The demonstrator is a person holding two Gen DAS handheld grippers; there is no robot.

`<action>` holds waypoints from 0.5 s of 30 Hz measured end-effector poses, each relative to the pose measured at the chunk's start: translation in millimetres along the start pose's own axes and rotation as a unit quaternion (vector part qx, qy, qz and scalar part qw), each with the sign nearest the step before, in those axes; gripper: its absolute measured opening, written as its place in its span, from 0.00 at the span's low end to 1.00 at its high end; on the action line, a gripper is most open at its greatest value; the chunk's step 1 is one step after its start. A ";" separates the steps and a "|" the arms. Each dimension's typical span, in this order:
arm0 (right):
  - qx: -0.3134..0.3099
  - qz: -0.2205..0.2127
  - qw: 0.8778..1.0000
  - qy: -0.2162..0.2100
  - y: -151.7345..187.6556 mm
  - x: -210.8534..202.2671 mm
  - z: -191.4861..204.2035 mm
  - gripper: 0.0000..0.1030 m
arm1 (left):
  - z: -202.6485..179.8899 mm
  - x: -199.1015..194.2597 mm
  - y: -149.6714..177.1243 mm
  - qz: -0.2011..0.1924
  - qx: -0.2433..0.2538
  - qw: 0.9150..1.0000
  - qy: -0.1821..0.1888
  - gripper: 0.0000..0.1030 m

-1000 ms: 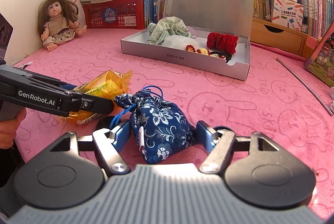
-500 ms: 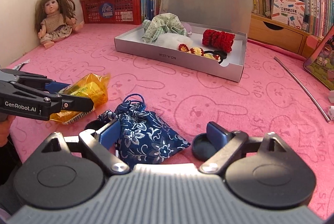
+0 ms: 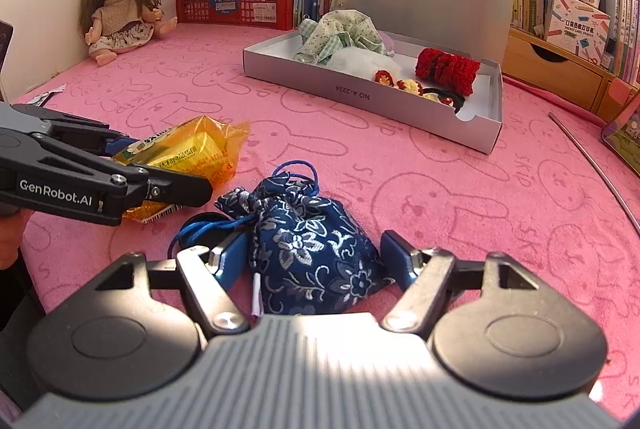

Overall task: Organize objects
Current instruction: 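Lift and carry the snack bag and pouch over the white box with both grippers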

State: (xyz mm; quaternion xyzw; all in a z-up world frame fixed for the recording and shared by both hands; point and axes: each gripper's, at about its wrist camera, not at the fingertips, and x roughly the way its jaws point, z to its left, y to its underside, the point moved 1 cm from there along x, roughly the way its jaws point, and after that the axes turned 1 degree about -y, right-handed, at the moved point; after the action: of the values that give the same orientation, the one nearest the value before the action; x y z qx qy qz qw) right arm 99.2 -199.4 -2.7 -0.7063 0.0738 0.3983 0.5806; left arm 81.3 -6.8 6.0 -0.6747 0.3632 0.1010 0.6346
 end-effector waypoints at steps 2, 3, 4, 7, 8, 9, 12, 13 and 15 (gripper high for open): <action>0.000 -0.001 1.000 0.001 0.4 0.0 0.6 0.73 | -0.7 -0.2 0.5 -0.001 0.002 1.000 -0.001 0.57; 0.002 -0.002 1.000 0.002 0.5 0.0 0.8 0.72 | -1.0 -0.1 0.7 -0.002 0.002 1.000 -0.002 0.57; 0.004 -0.002 1.000 0.002 0.6 0.1 0.7 0.72 | -0.9 -0.3 0.7 -0.002 0.002 1.000 -0.002 0.57; 0.010 -0.004 1.000 0.001 0.8 -0.7 0.6 0.69 | -1.0 -0.7 0.7 -0.002 -0.001 1.000 -0.003 0.55; 0.011 -0.005 1.000 0.002 0.8 -1.1 0.7 0.68 | -1.5 -1.3 0.6 -0.002 -0.003 1.000 -0.002 0.53; 0.013 -0.006 1.000 0.004 0.7 -1.8 1.0 0.65 | -1.7 -1.5 0.8 -0.003 -0.005 1.000 -0.002 0.53; 0.016 -0.008 1.000 0.008 1.1 -4.0 0.8 0.59 | -4.0 -3.7 2.5 -0.008 -0.007 1.000 -0.011 0.50; 0.018 -0.009 1.000 0.010 1.4 -4.8 0.7 0.57 | -5.1 -4.6 3.1 -0.010 -0.007 1.000 -0.012 0.50; 0.021 -0.010 1.000 0.010 1.9 -6.1 0.4 0.55 | -6.5 -5.5 3.3 -0.008 -0.006 1.000 -0.010 0.49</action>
State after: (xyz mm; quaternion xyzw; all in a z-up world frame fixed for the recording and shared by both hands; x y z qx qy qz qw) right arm 93.8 -201.8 -0.2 -0.6987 0.0805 0.3835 0.5985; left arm 73.2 -10.6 7.8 -0.6802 0.3507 0.1044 0.6351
